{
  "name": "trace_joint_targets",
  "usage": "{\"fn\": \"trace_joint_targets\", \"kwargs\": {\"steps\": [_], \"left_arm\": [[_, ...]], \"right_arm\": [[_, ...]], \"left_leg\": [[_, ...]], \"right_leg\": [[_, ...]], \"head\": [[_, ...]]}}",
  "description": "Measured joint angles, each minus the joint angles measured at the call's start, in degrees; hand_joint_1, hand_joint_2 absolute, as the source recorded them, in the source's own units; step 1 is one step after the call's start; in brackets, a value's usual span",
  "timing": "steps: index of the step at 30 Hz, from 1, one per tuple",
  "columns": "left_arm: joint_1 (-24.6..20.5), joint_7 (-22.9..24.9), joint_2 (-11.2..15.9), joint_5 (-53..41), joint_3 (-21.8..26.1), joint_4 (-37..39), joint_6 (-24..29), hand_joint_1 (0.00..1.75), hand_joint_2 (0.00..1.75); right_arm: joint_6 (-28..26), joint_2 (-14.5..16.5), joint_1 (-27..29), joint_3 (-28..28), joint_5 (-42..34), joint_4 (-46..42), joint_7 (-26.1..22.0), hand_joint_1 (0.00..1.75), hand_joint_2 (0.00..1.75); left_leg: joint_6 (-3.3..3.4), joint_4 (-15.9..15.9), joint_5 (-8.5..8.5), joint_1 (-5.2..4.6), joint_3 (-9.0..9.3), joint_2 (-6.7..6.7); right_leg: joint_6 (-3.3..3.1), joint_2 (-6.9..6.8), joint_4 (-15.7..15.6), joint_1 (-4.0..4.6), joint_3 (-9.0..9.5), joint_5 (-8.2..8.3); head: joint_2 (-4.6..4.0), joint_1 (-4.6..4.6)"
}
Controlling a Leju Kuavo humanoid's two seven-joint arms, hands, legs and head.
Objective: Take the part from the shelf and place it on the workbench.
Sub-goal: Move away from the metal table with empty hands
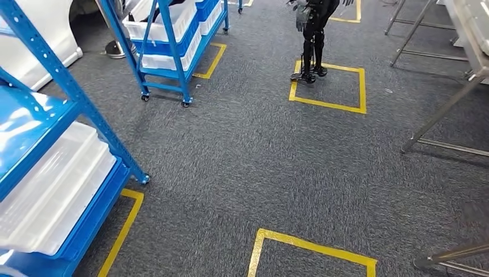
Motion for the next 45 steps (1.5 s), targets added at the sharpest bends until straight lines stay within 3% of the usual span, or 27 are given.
{"fn": "trace_joint_targets", "kwargs": {"steps": [2, 3, 4, 6, 8, 9, 11, 14, 15, 17, 18, 20, 22, 24, 25, 26, 28, 29, 31, 33, 35, 37, 39, 40, 41, 43, 45], "left_arm": [[0.13, -0.04, -0.01, -0.04, -0.01, 0.00, 0.04, 0.00, 0.00], [0.23, -0.05, -0.01, -0.08, -0.01, 0.00, 0.07, 0.00, 0.00], [0.25, -0.05, -0.02, -0.11, -0.01, 0.00, 0.09, 0.00, 0.00], [0.06, 0.02, -0.08, -0.14, -0.02, 0.01, 0.16, 0.00, 0.00], [-0.08, 0.19, -0.13, -0.14, -0.02, 0.02, 0.20, 0.00, 0.00], [-0.02, 0.31, -0.13, -0.11, -0.02, 0.02, 0.23, 0.00, 0.00], [0.15, 0.50, -0.13, 0.04, -0.01, 0.02, 0.32, 0.00, 0.00], [-0.05, 0.54, -0.13, 0.25, 0.00, 0.02, 0.52, 0.00, 0.00], [-0.12, 0.52, -0.14, 0.28, 0.00, 0.02, 0.58, 0.00, 0.00], [0.01, 0.52, -0.14, 0.35, 0.00, 0.02, 0.68, 0.00, 0.00], [0.15, 0.53, -0.14, 0.39, 0.00, 0.02, 0.71, 0.00, 0.00], [0.17, 0.63, -0.15, 0.44, 0.01, 0.01, 0.74, 0.00, 0.00], [-0.06, 0.84, -0.15, 0.45, 0.02, 0.01, 0.79, 0.00, 0.00], [-0.14, 1.00, -0.14, 0.45, 0.02, 0.00, 0.85, 0.00, 0.00], [-0.08, 1.05, -0.14, 0.45, 0.02, 0.01, 0.86, 0.00, 0.00], [-0.03, 1.07, -0.15, 0.45, 0.02, 0.01, 0.87, 0.00, 0.00], [-0.02, 1.08, -0.22, 0.45, 0.03, 0.02, 0.87, 0.00, 0.00], [-0.08, 1.08, -0.26, 0.45, 0.04, 0.02, 0.88, 0.00, 0.00], [-0.11, 1.08, -0.30, 0.45, 0.04, 0.02, 0.90, 0.00, 0.00], [0.07, 1.08, -0.26, 0.46, 0.03, 0.02, 0.93, 0.00, 0.00], [0.15, 1.09, -0.25, 0.46, 0.03, 0.02, 0.95, 0.00, 0.00], [-0.02, 1.09, -0.27, 0.46, 0.03, 0.02, 0.96, 0.00, 0.00], [-0.07, 1.08, -0.26, 0.48, 0.03, 0.02, 0.96, 0.00, 0.00], [0.02, 1.09, -0.26, 0.48, 0.03, 0.02, 0.96, 0.00, 0.00], [0.11, 1.09, -0.25, 0.48, 0.04, 0.02, 0.96, 0.00, 0.00], [0.16, 1.10, -0.22, 0.48, 0.04, 0.02, 0.96, 0.00, 0.00], [0.03, 1.04, -0.22, 0.48, 0.04, 0.02, 0.99, 0.00, 0.00]], "right_arm": [[0.17, -0.07, -0.13, 0.00, 0.00, -0.01, -0.11, 0.00, 0.00], [0.27, -0.09, -0.15, -0.01, 0.01, -0.01, -0.11, 0.00, 0.00], [0.34, -0.10, -0.11, -0.01, 0.01, -0.01, -0.11, 0.00, 0.00], [0.44, -0.15, 0.13, -0.02, 0.03, 0.00, -0.11, 0.00, 0.00], [0.54, -0.28, 0.30, -0.02, 0.10, 0.00, -0.12, 0.00, 0.00], [0.62, -0.37, 0.31, -0.02, 0.15, 0.00, -0.12, 0.00, 0.00], [0.88, -0.53, 0.28, -0.02, 0.27, -0.01, -0.14, 0.00, 0.00], [1.15, -0.58, 0.27, -0.02, 0.48, -0.01, -0.19, 0.00, 0.00], [1.18, -0.60, 0.26, -0.01, 0.56, -0.01, -0.20, 0.00, 0.00], [1.17, -0.61, 0.05, 0.00, 0.78, 0.00, -0.24, 0.00, 0.00], [1.17, -0.63, -0.06, 0.00, 0.89, 0.00, -0.25, 0.00, 0.00], [1.19, -0.66, -0.06, -0.01, 1.03, 0.00, -0.26, 0.00, 0.00], [1.21, -0.68, 0.18, -0.01, 1.08, 0.00, -0.26, 0.00, 0.00], [1.24, -0.69, 0.31, -0.01, 1.10, 0.00, -0.25, 0.00, 0.00], [1.26, -0.70, 0.34, -0.01, 1.11, 0.00, -0.25, 0.00, 0.00], [1.29, -0.73, 0.37, -0.01, 1.11, 0.00, -0.25, 0.00, 0.00], [1.35, -0.89, 0.50, -0.01, 1.11, 0.00, -0.25, 0.00, 0.00], [1.37, -0.97, 0.54, -0.01, 1.11, 0.00, -0.27, 0.00, 0.00], [1.38, -1.08, 0.48, 0.01, 1.12, 0.00, -0.28, 0.00, 0.00], [1.39, -1.08, 0.30, 0.00, 1.13, 0.00, -0.26, 0.00, 0.00], [1.40, -1.06, 0.37, -0.01, 1.13, 0.00, -0.22, 0.00, 0.00], [1.42, -1.05, 0.57, -0.02, 1.13, 0.00, -0.19, 0.00, 0.00], [1.42, -1.06, 0.66, -0.02, 1.13, 0.00, -0.19, 0.00, 0.00], [1.42, -1.07, 0.65, -0.02, 1.13, 0.00, -0.19, 0.00, 0.00], [1.42, -1.07, 0.62, -0.02, 1.13, 0.00, -0.20, 0.00, 0.00], [1.42, -1.08, 0.56, -0.02, 1.13, 0.00, -0.20, 0.00, 0.00], [1.43, -1.09, 0.54, -0.01, 1.13, 0.00, -0.21, 0.00, 0.00]], "left_leg": [[-0.80, -0.10, 0.24, 0.15, -0.37, -1.13], [-1.09, 0.21, -0.02, 0.14, -0.62, -0.66], [-1.30, 1.40, -0.82, 0.10, -1.24, 0.51], [-1.57, 7.23, -4.14, 0.00, -4.03, 4.00], [-1.88, 14.35, -7.16, 0.04, -7.36, 5.64], [-1.98, 15.86, -7.33, 0.07, -7.95, 5.97], [-1.98, 12.40, -4.81, 0.11, -5.82, 6.73], [-1.40, 1.48, -0.88, -0.30, 0.15, 10.02], [-1.14, 0.04, -0.69, -0.50, 0.84, 10.55], [-0.55, -0.38, -0.67, -0.64, 0.77, 9.56], [-0.23, -0.54, -0.53, -0.56, 0.81, 8.97], [0.47, -0.90, -0.19, -0.32, 0.98, 7.79], [0.96, -0.93, -0.02, -0.33, 0.87, 6.59], [1.16, -0.83, 0.01, -0.45, 0.83, 5.12], [1.16, -0.75, 0.00, -0.48, 0.88, 4.27], [1.11, -0.65, -0.04, -0.49, 0.96, 3.39], [0.88, -0.36, -0.20, -0.51, 0.94, 1.78], [0.64, -0.18, -0.25, -0.49, 0.74, 1.05], [-0.07, -0.01, -0.19, -0.27, 0.18, -0.20], [-0.82, -0.04, -0.08, -0.09, -0.19, -1.05], [-1.27, 2.17, -1.67, -0.25, -1.30, 1.20], [-1.68, 8.69, -5.37, -0.18, -4.36, 4.69], [-2.17, 14.89, -7.79, 0.04, -7.30, 5.93], [-2.34, 15.39, -7.45, 0.13, -7.45, 6.17], [-2.44, 13.46, -6.03, 0.19, -6.37, 6.46], [-2.31, 5.61, -2.38, 0.17, -2.10, 8.08], [-1.74, 0.45, -0.73, -0.12, 0.66, 9.44]], "right_leg": [[-0.45, -0.99, -0.40, 0.10, 0.08, 0.16], [-0.85, -1.73, -0.76, 0.03, 0.26, 0.33], [-1.24, -2.54, -1.15, -0.07, 0.43, 0.52], [-1.82, -4.34, -1.59, 0.01, 0.60, 0.67], [-2.05, -6.12, -1.58, 0.24, 0.52, 0.58], [-2.07, -6.95, -1.57, 0.31, 0.52, 0.52], [-1.95, -8.43, -1.55, 0.33, 0.66, 0.37], [-1.23, -10.30, -1.33, 0.68, 1.07, -0.11], [-0.94, -10.85, -1.26, 0.83, 1.16, -0.25], [-0.39, -11.87, -1.29, 0.90, 1.43, -0.42], [-0.07, -11.47, -1.06, 0.77, 1.57, -0.71], [0.52, -8.63, 1.83, 0.47, 0.51, -2.82], [0.78, -5.62, 9.00, 0.28, -2.95, -6.61], [0.83, -4.95, 14.95, 0.25, -6.14, -8.27], [0.78, -4.83, 14.97, 0.23, -6.43, -7.23], [0.66, -4.55, 12.69, 0.19, -5.64, -5.12], [0.27, -2.15, 4.99, 0.05, -2.60, -0.71], [0.11, -0.75, 2.09, 0.00, -1.48, 0.43], [-0.15, 0.72, 0.13, 0.12, -0.86, 0.57], [-0.63, -0.68, -0.43, 0.08, -0.63, 0.82], [-1.44, -2.37, -1.28, -0.18, -0.19, 1.15], [-1.98, -4.20, -1.65, -0.04, -0.01, 1.19], [-2.07, -5.99, -1.59, 0.14, -0.01, 1.01], [-2.02, -6.82, -1.52, 0.17, 0.03, 0.89], [-1.91, -7.53, -1.43, 0.16, 0.11, 0.75], [-1.53, -8.88, -1.13, 0.18, 0.37, 0.32], [-0.92, -9.88, -0.87, 0.37, 0.67, -0.12]], "head": [[0.00, -0.01], [0.00, -0.01], [0.00, -0.04], [0.00, -0.10], [0.00, -0.12], [0.00, -0.12], [0.00, -0.12], [0.00, -0.09], [0.00, -0.07], [0.00, -0.03], [0.00, -0.04], [0.00, -0.02], [0.00, -0.02], [0.00, -0.02], [0.00, -0.02], [0.00, -0.02], [0.00, -0.02], [0.00, -0.03], [0.00, -0.02], [0.00, -0.02], [0.00, -0.14], [0.00, -0.26], [0.00, -0.26], [0.00, -0.26], [0.00, -0.26], [0.00, -0.26], [0.00, -0.25]]}}
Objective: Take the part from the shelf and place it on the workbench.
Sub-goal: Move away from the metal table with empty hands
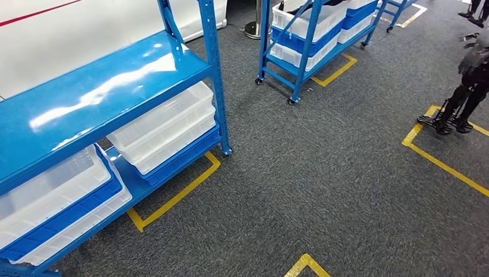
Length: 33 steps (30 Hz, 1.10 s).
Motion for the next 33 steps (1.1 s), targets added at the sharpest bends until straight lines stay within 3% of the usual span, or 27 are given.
{"fn": "trace_joint_targets", "kwargs": {"steps": [3, 5, 7, 8, 9, 10, 11, 12, 14, 16, 18, 19, 21, 23, 25, 26, 27, 29, 30, 31, 33], "left_arm": [[0.13, -0.14, -0.01, -0.02, 0.00, 0.00, 0.09, 0.00, 0.00], [0.15, -0.21, -0.03, -0.03, 0.00, 0.00, 0.15, 0.00, 0.00], [-0.04, -0.25, -0.05, -0.08, 0.00, 0.00, 0.24, 0.00, 0.00], [-0.13, -0.25, -0.05, -0.10, 0.00, 0.00, 0.31, 0.00, 0.00], [-0.16, -0.25, -0.05, -0.11, 0.00, 0.00, 0.40, 0.00, 0.00], [-0.14, -0.25, -0.05, -0.11, 0.00, 0.00, 0.49, 0.00, 0.00], [-0.12, -0.25, -0.05, -0.11, 0.00, 0.00, 0.55, 0.00, 0.00], [-0.10, -0.25, -0.07, -0.11, 0.00, 0.00, 0.58, 0.00, 0.00], [-0.14, -0.24, -0.15, -0.09, 0.00, 0.00, 0.60, 0.00, 0.00], [-0.21, -0.23, -0.25, -0.05, 0.00, 0.00, 0.63, 0.00, 0.00], [-0.06, -0.23, -0.23, -0.02, 0.00, 0.00, 0.69, 0.00, 0.00], [0.05, -0.23, -0.22, -0.02, 0.00, 0.00, 0.72, 0.00, 0.00], [0.06, -0.22, -0.24, -0.01, 0.00, 0.00, 0.75, 0.00, 0.00], [-0.16, -0.20, -0.29, 0.03, 0.00, 0.00, 0.76, 0.00, 0.00], [-0.19, -0.19, -0.28, 0.08, 0.00, 0.00, 0.79, 0.00, 0.00], [-0.09, -0.17, -0.27, 0.11, 0.00, 0.00, 0.81, 0.00, 0.00], [0.02, -0.16, -0.27, 0.13, 0.00, 0.00, 0.84, 0.00, 0.00], [0.05, -0.14, -0.27, 0.16, 0.00, 0.00, 0.91, 0.00, 0.00], [-0.02, -0.13, -0.27, 0.17, 0.00, 0.00, 0.94, 0.00, 0.00], [-0.08, -0.11, -0.27, 0.19, 0.00, 0.00, 0.97, 0.00, 0.00], [-0.06, -0.07, -0.27, 0.21, 0.00, 0.00, 0.99, 0.00, 0.00]], "right_arm": [[0.03, -0.02, -0.35, 0.01, 0.00, 0.00, -0.27, 0.00, 0.00], [0.06, -0.07, -0.47, 0.00, 0.00, 0.00, -0.50, 0.00, 0.00], [0.10, -0.14, -0.34, -0.01, 0.00, 0.00, -0.62, 0.00, 0.00], [0.14, -0.19, -0.27, -0.01, 0.00, 0.00, -0.65, 0.00, 0.00], [0.21, -0.25, -0.23, -0.01, 0.00, 0.00, -0.69, 0.00, 0.00], [0.31, -0.32, -0.21, -0.01, 0.00, 0.00, -0.71, 0.00, 0.00], [0.42, -0.37, -0.18, -0.02, 0.00, 0.00, -0.73, 0.00, 0.00], [0.54, -0.40, -0.16, -0.02, 0.01, 0.00, -0.74, 0.00, 0.00], [0.70, -0.46, -0.01, -0.03, 0.02, 0.00, -0.74, 0.00, 0.00], [0.74, -0.53, 0.02, -0.04, 0.02, 0.00, -0.83, 0.00, 0.00], [0.74, -0.57, -0.18, -0.05, 0.02, 0.00, -0.91, 0.00, 0.00], [0.74, -0.60, -0.26, -0.05, 0.02, 0.00, -0.91, 0.00, 0.00], [0.75, -0.62, -0.21, -0.05, 0.03, 0.00, -0.91, 0.00, 0.00], [0.80, -0.65, 0.00, -0.07, 0.05, 0.00, -0.91, 0.00, 0.00], [0.85, -0.67, 0.09, -0.10, 0.10, 0.00, -0.91, 0.00, 0.00], [0.85, -0.68, 0.08, -0.11, 0.14, 0.00, -0.91, 0.00, 0.00], [0.85, -0.69, 0.04, -0.11, 0.17, 0.00, -0.91, 0.00, 0.00], [0.89, -0.68, -0.01, -0.12, 0.22, 0.00, -0.91, 0.00, 0.00], [0.91, -0.68, -0.03, -0.12, 0.22, 0.00, -0.91, 0.00, 0.00], [0.93, -0.68, -0.06, -0.12, 0.22, 0.00, -0.92, 0.00, 0.00], [0.96, -0.68, -0.26, -0.11, 0.27, 0.00, -0.93, 0.00, 0.00]], "left_leg": [[1.02, -0.71, 0.17, -0.16, 0.13, -0.88], [1.73, -1.23, 0.54, 0.09, 0.38, -1.86], [2.21, -1.45, 0.77, 0.21, 0.47, -2.89], [2.34, -1.42, 0.80, 0.17, 0.40, -3.49], [2.38, -1.38, 0.80, 0.11, 0.37, -4.16], [2.39, -1.32, 0.78, 0.07, 0.38, -4.90], [2.37, -1.24, 0.75, 0.04, 0.43, -5.68], [2.30, -1.13, 0.69, 0.04, 0.51, -6.53], [1.98, -0.75, 0.51, 0.03, 0.42, -8.11], [1.41, -0.47, 0.49, 0.04, -0.02, -9.36], [0.66, -0.57, 0.66, 0.12, -0.39, -10.54], [0.34, -0.36, 0.46, 0.10, -0.57, -10.15], [-0.16, 2.73, -1.56, 0.00, -2.06, -7.40], [-0.53, 9.56, -5.14, 0.06, -5.31, -4.34], [-0.82, 14.73, -6.81, 0.14, -7.75, -3.46], [-0.88, 14.49, -6.08, 0.15, -7.56, -3.24], [-0.85, 12.00, -4.41, 0.15, -6.21, -2.87], [-0.38, 4.07, -0.95, -0.04, -2.01, -0.70], [0.00, 1.25, 0.01, -0.21, -0.60, 0.24], [0.41, -0.18, 0.30, -0.41, 0.02, 0.86], [1.13, -0.47, 0.43, -0.60, -0.16, 0.06]], "right_leg": [[0.88, -0.87, -0.07, 0.04, 0.51, -0.24], [1.42, 0.93, 1.49, -0.19, 0.14, -1.60], [1.77, 3.80, 7.53, -0.42, -2.61, -5.07], [1.87, 4.53, 11.50, -0.44, -4.62, -6.80], [1.94, 4.83, 14.70, -0.44, -6.33, -7.76], [1.95, 4.94, 16.12, -0.43, -7.24, -7.55], [1.88, 5.07, 15.25, -0.43, -7.07, -6.14], [1.73, 5.51, 12.12, -0.45, -5.83, -3.80], [1.25, 7.95, 4.56, -0.56, -2.72, -0.07], [0.92, 9.62, 1.09, -0.51, -1.38, 0.76], [0.60, 8.69, 0.77, -0.44, -1.27, 0.76], [0.29, 7.99, 0.47, -0.53, -1.11, 0.88], [-0.45, 6.39, -0.16, -0.76, -0.84, 1.13], [-0.93, 4.69, -0.20, -0.50, -0.80, 1.07], [-1.04, 3.01, -0.01, -0.29, -0.86, 0.86], [-1.01, 2.26, 0.09, -0.26, -0.83, 0.73], [-0.93, 1.57, 0.17, -0.25, -0.72, 0.58], [-0.57, 0.25, 0.22, -0.12, -0.29, 0.25], [-0.33, -0.32, 0.23, -0.03, -0.07, 0.11], [-0.05, -0.81, 0.21, 0.05, 0.11, 0.03], [0.53, -1.71, 0.05, 0.09, 0.43, 0.02]], "head": [[0.00, 0.00], [0.00, 0.04], [0.00, 0.09], [0.00, 0.09], [0.00, 0.09], [0.00, 0.09], [0.00, 0.09], [0.00, 0.09], [0.00, 0.09], [0.00, 0.09], [0.00, 0.09], [0.00, 0.08], [0.00, -0.03], [0.00, -0.12], [0.00, -0.11], [0.00, -0.12], [0.00, -0.12], [0.00, -0.12], [0.00, -0.11], [0.00, -0.10], [0.00, -0.09]]}}
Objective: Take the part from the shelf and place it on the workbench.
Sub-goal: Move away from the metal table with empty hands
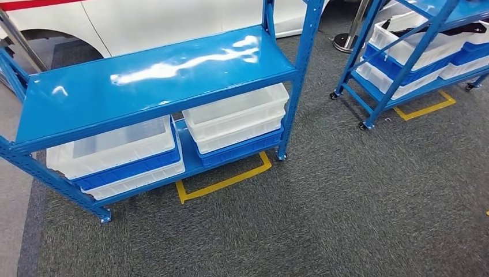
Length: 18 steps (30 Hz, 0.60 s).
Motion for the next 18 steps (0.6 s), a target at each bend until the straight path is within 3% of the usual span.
{"fn": "trace_joint_targets", "kwargs": {"steps": [1, 3, 5, 6, 7, 8, 9, 11, 12, 14, 16, 18], "left_arm": [[0.07, 0.03, 0.00, 0.01, 0.00, 0.00, 0.01, 0.00, 0.00], [0.11, 0.05, -0.04, 0.01, 0.00, 0.00, 0.05, 0.00, 0.00], [0.01, -0.20, -0.09, -0.01, 0.00, 0.00, 0.08, 0.00, 0.00], [-0.04, -0.43, -0.09, -0.02, 0.00, 0.00, 0.09, 0.00, 0.00], [-0.03, -0.66, -0.09, -0.04, 0.00, 0.00, 0.10, 0.00, 0.00], [0.01, -0.84, -0.12, -0.04, 0.00, 0.00, 0.10, 0.00, 0.00], [0.05, -0.93, -0.16, -0.03, 0.00, 0.00, 0.11, 0.00, 0.00], [0.07, -1.00, -0.36, 0.03, 0.00, 0.00, 0.10, 0.00, 0.00], [0.01, -1.02, -0.47, 0.06, 0.00, 0.00, 0.10, 0.00, 0.00], [-0.03, -1.07, -0.63, 0.12, 0.00, 0.00, 0.09, 0.00, 0.00], [0.12, -1.09, -0.62, 0.26, 0.02, 0.00, 0.09, 0.00, 0.00], [0.21, -1.07, -0.63, 0.51, 0.05, 0.00, 0.08, 0.00, 0.00]], "right_arm": [[0.01, 0.00, -0.10, 0.00, 0.05, 0.00, 0.00, 0.00, 0.00], [0.01, -0.02, -0.14, 0.00, 0.22, 0.00, 0.01, 0.00, 0.00], [-0.03, -0.06, 0.00, -0.01, 0.39, 0.00, 0.01, 0.00, 0.00], [-0.07, -0.07, 0.04, -0.01, 0.43, 0.00, 0.01, 0.00, 0.00], [-0.11, -0.08, 0.07, -0.02, 0.45, 0.00, 0.02, 0.00, 0.00], [-0.15, -0.09, 0.09, -0.03, 0.45, 0.00, 0.02, 0.00, 0.00], [-0.19, -0.09, 0.12, -0.03, 0.45, 0.00, 0.03, 0.00, 0.00], [-0.21, -0.11, 0.21, -0.05, 0.45, 0.00, 0.04, 0.00, 0.00], [-0.22, -0.14, 0.25, -0.05, 0.45, 0.00, 0.02, 0.00, 0.00], [-0.23, -0.19, 0.17, -0.06, 0.45, 0.00, 0.01, 0.00, 0.00], [-0.26, -0.17, -0.05, -0.08, 0.49, 0.00, 0.02, 0.00, 0.00], [-0.28, -0.18, -0.03, -0.09, 0.55, 0.00, 0.04, 0.00, 0.00]], "left_leg": [[0.35, -0.28, 0.20, 0.16, 0.15, -0.59], [1.08, -0.94, 0.71, 0.51, 0.53, -1.79], [1.55, -1.14, 1.05, 0.61, 0.49, -2.94], [1.66, -1.11, 1.13, 0.56, 0.34, -3.61], [1.69, -1.06, 1.16, 0.53, 0.27, -4.35], [1.70, -1.00, 1.17, 0.51, 0.26, -5.15], [1.67, -0.89, 1.15, 0.50, 0.29, -6.05], [1.49, -0.58, 1.06, 0.48, 0.28, -7.67], [1.27, -0.36, 1.01, 0.45, 0.13, -8.38], [0.58, -0.15, 1.04, 0.51, -0.35, -9.54], [-0.21, -0.16, 1.15, 0.66, -0.76, -10.45], [-0.80, 1.76, -0.23, 0.57, -1.72, -8.37]], "right_leg": [[0.33, -0.14, -0.04, -0.04, 0.20, -0.14], [0.86, 1.95, 2.14, -0.20, -0.42, -1.98], [1.14, 5.24, 8.73, -0.40, -3.48, -5.67], [1.18, 6.06, 12.47, -0.43, -5.40, -7.16], [1.20, 6.43, 14.93, -0.45, -6.76, -7.59], [1.16, 6.62, 15.37, -0.45, -7.21, -6.81], [1.04, 6.86, 13.51, -0.45, -6.58, -4.93], [0.58, 9.03, 6.09, -0.49, -3.57, -0.55], [0.41, 10.31, 2.98, -0.53, -2.37, 0.71], [0.21, 11.69, 0.59, -0.44, -1.55, 1.06], [-0.14, 10.36, 0.14, -0.49, -1.39, 1.28], [-0.84, 8.81, -0.51, -0.80, -1.12, 1.57]], "head": [[0.00, -0.01], [0.00, 0.05], [0.00, 0.10], [0.00, 0.10], [0.00, 0.10], [0.00, 0.10], [0.00, 0.10], [0.00, 0.10], [0.00, 0.09], [0.00, 0.08], [0.00, 0.09], [0.00, 0.01]]}}
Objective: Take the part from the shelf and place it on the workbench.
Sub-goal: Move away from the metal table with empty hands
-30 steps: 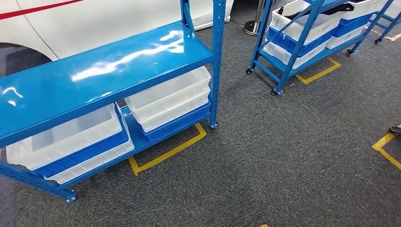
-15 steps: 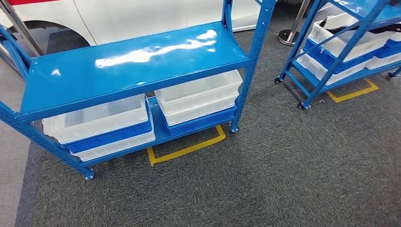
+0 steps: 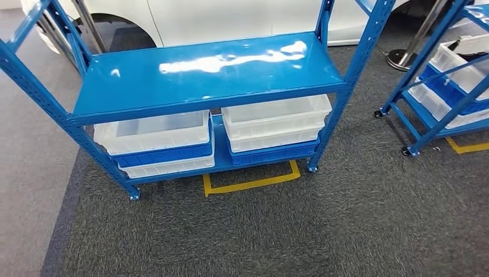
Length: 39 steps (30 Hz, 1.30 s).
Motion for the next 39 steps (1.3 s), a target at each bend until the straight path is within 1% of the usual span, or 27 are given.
{"fn": "trace_joint_targets", "kwargs": {"steps": [2, 4, 5, 6, 7, 9, 11, 13, 15, 17, 19, 20, 21, 22, 23, 24, 26, 29, 30, 31, 33, 34, 35, 36, 37, 38, 39], "left_arm": [[-0.16, 0.02, -0.03, 0.18, 0.01, 0.00, -0.01, 0.00, 0.00], [-0.25, 0.03, -0.03, 0.21, 0.00, 0.00, -0.02, 0.00, 0.00], [-0.18, 0.03, -0.02, 0.21, 0.01, 0.00, -0.02, 0.00, 0.00], [-0.09, 0.03, -0.01, 0.21, 0.02, 0.00, -0.02, 0.00, 0.00], [-0.02, 0.03, 0.00, 0.22, 0.03, 0.00, -0.02, 0.00, 0.00], [-0.11, 0.03, 0.02, 0.23, 0.04, 0.00, -0.02, 0.00, 0.00], [-0.23, 0.03, 0.02, 0.23, 0.04, 0.00, -0.02, 0.00, 0.00], [-0.06, 0.03, 0.02, 0.23, 0.04, 0.00, 0.00, 0.00, 0.00], [0.06, 0.03, -0.02, 0.25, 0.05, 0.00, 0.03, 0.00, 0.00], [-0.16, 0.03, -0.05, 0.27, 0.07, 0.00, 0.11, 0.00, 0.00], [-0.30, 0.05, -0.05, 0.28, 0.08, 0.00, 0.30, 0.00, 0.00], [-0.27, 0.07, -0.06, 0.28, 0.08, 0.00, 0.39, 0.00, 0.00], [-0.21, 0.10, -0.07, 0.30, 0.08, 0.00, 0.45, 0.00, 0.00], [-0.17, 0.15, -0.10, 0.32, 0.09, 0.00, 0.48, 0.00, 0.00], [-0.14, 0.20, -0.17, 0.36, 0.09, 0.00, 0.49, 0.00, 0.00], [-0.15, 0.26, -0.25, 0.41, 0.10, 0.00, 0.49, 0.00, 0.00], [-0.15, 0.37, -0.36, 0.50, 0.11, 0.00, 0.50, 0.00, 0.00], [-0.12, 0.46, -0.38, 0.56, 0.13, 0.00, 0.53, 0.00, 0.00], [-0.13, 0.46, -0.38, 0.58, 0.13, 0.00, 0.56, 0.00, 0.00], [-0.13, 0.46, -0.39, 0.62, 0.13, 0.00, 0.59, 0.00, 0.00], [-0.13, 0.45, -0.44, 0.84, 0.15, 0.00, 0.63, 0.00, 0.00], [-0.10, 0.45, -0.46, 1.02, 0.16, 0.00, 0.62, 0.00, 0.00], [-0.05, 0.45, -0.46, 1.20, 0.20, 0.00, 0.60, 0.00, 0.00], [0.03, 0.44, -0.45, 1.32, 0.25, 0.00, 0.52, 0.00, 0.00], [0.11, 0.43, -0.42, 1.38, 0.29, 0.00, 0.40, 0.00, 0.00], [0.16, 0.42, -0.39, 1.39, 0.32, 0.00, 0.26, 0.00, 0.00], [0.17, 0.41, -0.37, 1.39, 0.35, 0.00, 0.11, 0.00, 0.00]], "right_arm": [[0.01, -0.03, 0.23, -0.01, 0.04, 0.00, 0.02, 0.00, 0.00], [0.02, -0.03, 0.39, -0.03, 0.05, 0.00, 0.02, 0.00, 0.00], [0.03, -0.03, 0.41, -0.03, 0.05, 0.00, 0.02, 0.00, 0.00], [0.02, -0.03, 0.38, -0.04, 0.05, 0.00, 0.02, 0.00, 0.00], [0.02, -0.03, 0.33, -0.04, 0.05, 0.00, 0.02, 0.00, 0.00], [0.02, -0.02, 0.30, -0.04, 0.12, 0.00, 0.00, 0.00, 0.00], [0.02, -0.02, 0.22, -0.04, 0.22, 0.00, -0.01, 0.00, 0.00], [-0.25, -0.03, -0.06, -0.03, 0.27, 0.00, -0.17, 0.00, 0.00], [-0.92, -0.03, -0.18, -0.03, 0.26, 0.00, -0.56, 0.00, 0.00], [-1.75, -0.03, 0.03, -0.04, 0.25, 0.00, -0.93, 0.00, 0.00], [-2.58, -0.03, 0.27, -0.04, 0.27, 0.00, -1.05, 0.00, 0.00], [-2.96, -0.03, 0.35, -0.04, 0.32, 0.00, -1.04, 0.00, 0.00], [-3.34, -0.03, 0.41, -0.04, 0.36, 0.00, -1.04, 0.00, 0.44], [-3.69, -0.03, 0.45, -0.04, 0.41, 0.00, -1.03, 0.00, 0.87], [-3.97, -0.03, 0.48, -0.04, 0.46, 0.00, -1.02, 0.00, 1.31], [-4.21, -0.03, 0.49, -0.04, 0.50, 0.00, -1.01, 0.00, 1.75], [-4.60, -0.03, 0.40, -0.04, 0.58, 0.00, -1.00, 0.00, 1.75], [-4.91, 0.02, 0.24, -0.07, 0.62, 0.00, -0.97, 0.00, 1.75], [-4.93, 0.05, 0.24, -0.08, 0.62, 0.00, -0.96, 0.00, 1.75], [-4.95, 0.09, 0.25, -0.10, 0.62, 0.00, -0.95, 0.00, 1.75], [-4.96, 0.14, 0.26, -0.15, 0.62, 0.00, -0.92, 0.00, 1.75], [-4.96, 0.14, 0.27, -0.19, 0.62, 0.00, -0.90, 0.00, 1.75], [-4.95, 0.15, 0.31, -0.25, 0.61, 0.00, -0.86, 0.00, 1.75], [-4.93, 0.15, 0.36, -0.33, 0.60, 0.00, -0.80, 0.00, 1.75], [-4.89, 0.15, 0.40, -0.40, 0.58, 0.00, -0.75, 0.00, 1.75], [-4.83, 0.16, 0.43, -0.47, 0.54, 0.00, -0.69, 0.00, 1.75], [-4.78, 0.19, 0.45, -0.52, 0.50, 0.00, -0.62, 0.00, 1.75]], "left_leg": [[-0.49, 6.20, -3.69, 0.02, -2.88, 3.50], [-0.92, 12.85, -6.57, 0.21, -5.99, 4.81], [-1.05, 13.94, -6.54, 0.26, -6.40, 5.02], [-1.11, 12.80, -5.40, 0.29, -5.69, 5.25], [-1.08, 9.66, -3.52, 0.30, -3.94, 5.75], [-0.61, 1.95, -0.42, 0.06, 0.17, 8.17], [0.23, -1.47, 0.32, -0.32, 1.92, 9.48], [1.03, -1.66, 0.46, -0.38, 1.87, 8.60], [1.78, -2.15, 0.78, -0.13, 2.02, 7.96], [2.40, -2.42, 0.99, 0.00, 2.10, 7.36], [2.71, -2.39, 0.98, -0.09, 2.06, 6.68], [2.76, -2.37, 0.93, -0.14, 2.13, 6.31], [2.75, -2.33, 0.86, -0.17, 2.26, 5.93], [2.71, -2.28, 0.76, -0.18, 2.43, 5.56], [2.60, -2.21, 0.62, -0.17, 2.56, 5.25], [2.39, -2.02, 0.44, -0.30, 2.61, 5.01], [1.81, -1.79, 0.22, -0.46, 2.49, 4.73], [0.83, -1.66, -0.02, -0.42, 2.42, 4.62], [0.53, -0.76, -0.75, -0.36, 2.07, 4.69], [0.23, 1.30, -2.11, -0.27, 1.15, 4.77], [-0.27, 8.43, -5.76, -0.02, -2.24, 4.97], [-0.47, 12.03, -6.98, 0.07, -4.02, 5.00], [-0.58, 14.20, -7.18, 0.12, -5.14, 5.01], [-0.60, 14.24, -6.23, 0.13, -5.22, 5.04], [-0.51, 12.02, -4.39, 0.13, -4.18, 5.07], [-0.28, 8.20, -2.15, 0.11, -2.34, 5.16], [0.01, 4.27, -0.72, -0.01, -0.43, 5.34]], "right_leg": [[-0.46, -1.71, -0.31, 0.03, 0.07, 0.06], [-0.58, -3.51, -0.25, 0.20, 0.01, -0.07], [-0.54, -4.32, -0.19, 0.24, 0.02, -0.17], [-0.47, -5.09, -0.12, 0.24, 0.08, -0.30], [-0.32, -5.80, -0.01, 0.24, 0.20, -0.47], [0.18, -7.08, 0.30, 0.44, 0.51, -0.97], [0.79, -8.00, 0.47, 0.73, 0.76, -1.30], [1.38, -8.40, 0.39, 0.77, 1.02, -1.39], [1.99, -6.47, 1.74, 0.58, 0.68, -2.57], [2.32, -3.56, 7.18, 0.38, -1.85, -5.77], [2.39, -2.47, 14.34, 0.35, -5.62, -8.55], [2.37, -2.35, 16.02, 0.35, -6.70, -8.43], [2.31, -2.30, 15.57, 0.35, -6.80, -7.15], [2.16, -2.27, 12.96, 0.34, -5.85, -4.94], [1.91, -2.18, 9.01, 0.36, -4.28, -2.56], [1.66, -2.07, 5.35, 0.45, -2.80, -0.94], [1.21, -1.86, 1.47, 0.68, -1.32, 0.20], [0.53, -1.89, 0.92, 0.64, -1.22, 0.26], [0.16, -1.99, 0.64, 0.48, -1.11, 0.40], [-0.17, -2.10, 0.38, 0.31, -1.04, 0.54], [-0.61, -2.23, 0.26, 0.32, -1.10, 0.32], [-0.68, -2.23, 0.32, 0.36, -1.14, 0.07], [-0.71, -2.22, 0.39, 0.40, -1.05, -0.26], [-0.68, -2.23, 0.48, 0.41, -0.81, -0.54], [-0.57, -2.26, 0.55, 0.40, -0.41, -0.80], [-0.42, -2.32, 0.58, 0.40, 0.08, -1.06], [-0.20, -2.41, 0.60, 0.48, 0.52, -1.32]], "head": [[0.00, -0.14], [0.00, -0.19], [0.00, -0.19], [0.00, -0.20], [0.00, -0.20], [0.00, -0.18], [0.00, -0.14], [0.00, -0.13], [0.00, -0.12], [0.00, -0.11], [0.00, -0.11], [0.00, -0.11], [0.00, -0.11], [0.00, -0.11], [0.00, -0.10], [0.00, -0.10], [0.00, -0.12], [0.00, -0.14], [0.00, -0.14], [0.00, -0.14], [0.00, -0.15], [0.00, -0.15], [0.00, -0.15], [0.00, -0.15], [0.00, -0.15], [0.00, -0.15], [0.00, -0.15]]}}
